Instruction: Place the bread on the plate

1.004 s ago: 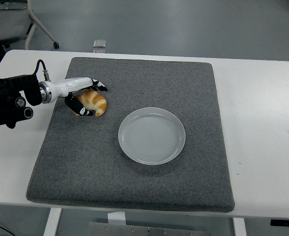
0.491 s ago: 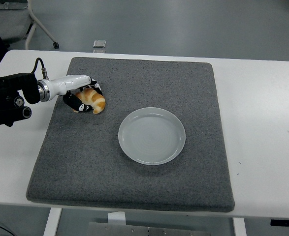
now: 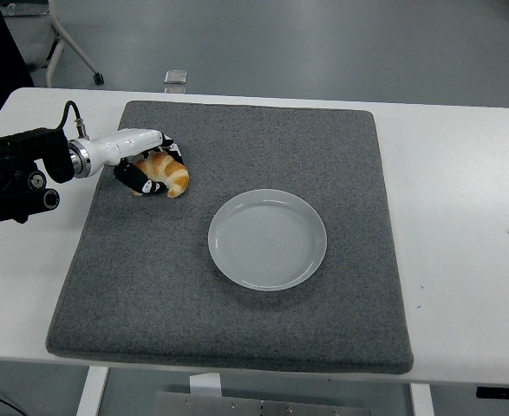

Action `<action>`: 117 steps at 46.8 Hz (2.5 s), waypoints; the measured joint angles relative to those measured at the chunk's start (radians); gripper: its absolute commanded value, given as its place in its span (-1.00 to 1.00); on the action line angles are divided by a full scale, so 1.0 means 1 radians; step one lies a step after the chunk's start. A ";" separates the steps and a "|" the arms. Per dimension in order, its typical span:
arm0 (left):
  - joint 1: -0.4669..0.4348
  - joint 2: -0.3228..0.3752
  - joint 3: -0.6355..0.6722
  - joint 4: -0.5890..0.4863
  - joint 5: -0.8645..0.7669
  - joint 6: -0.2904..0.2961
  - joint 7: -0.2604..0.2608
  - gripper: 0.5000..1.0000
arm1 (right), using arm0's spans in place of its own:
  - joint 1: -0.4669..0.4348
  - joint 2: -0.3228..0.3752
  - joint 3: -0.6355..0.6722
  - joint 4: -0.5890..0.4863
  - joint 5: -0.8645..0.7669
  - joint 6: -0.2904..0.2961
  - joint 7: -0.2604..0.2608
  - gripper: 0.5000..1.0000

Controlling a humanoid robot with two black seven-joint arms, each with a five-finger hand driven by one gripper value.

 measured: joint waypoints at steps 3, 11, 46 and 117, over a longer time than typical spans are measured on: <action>-0.005 -0.004 -0.004 -0.003 -0.001 0.005 -0.001 -1.00 | 0.000 0.000 0.000 0.000 0.000 0.000 0.000 0.72; -0.036 0.001 -0.020 -0.007 -0.010 0.008 -0.003 -1.00 | 0.000 0.000 0.000 0.000 0.000 0.000 0.000 0.73; -0.351 0.121 -0.208 -0.029 -0.023 -0.163 -0.012 -1.00 | -0.001 0.000 0.000 0.000 0.000 0.000 0.000 0.73; -0.353 -0.166 -0.265 -0.244 0.254 -0.337 -0.173 -1.00 | 0.000 0.000 0.000 0.000 0.000 0.000 0.000 0.73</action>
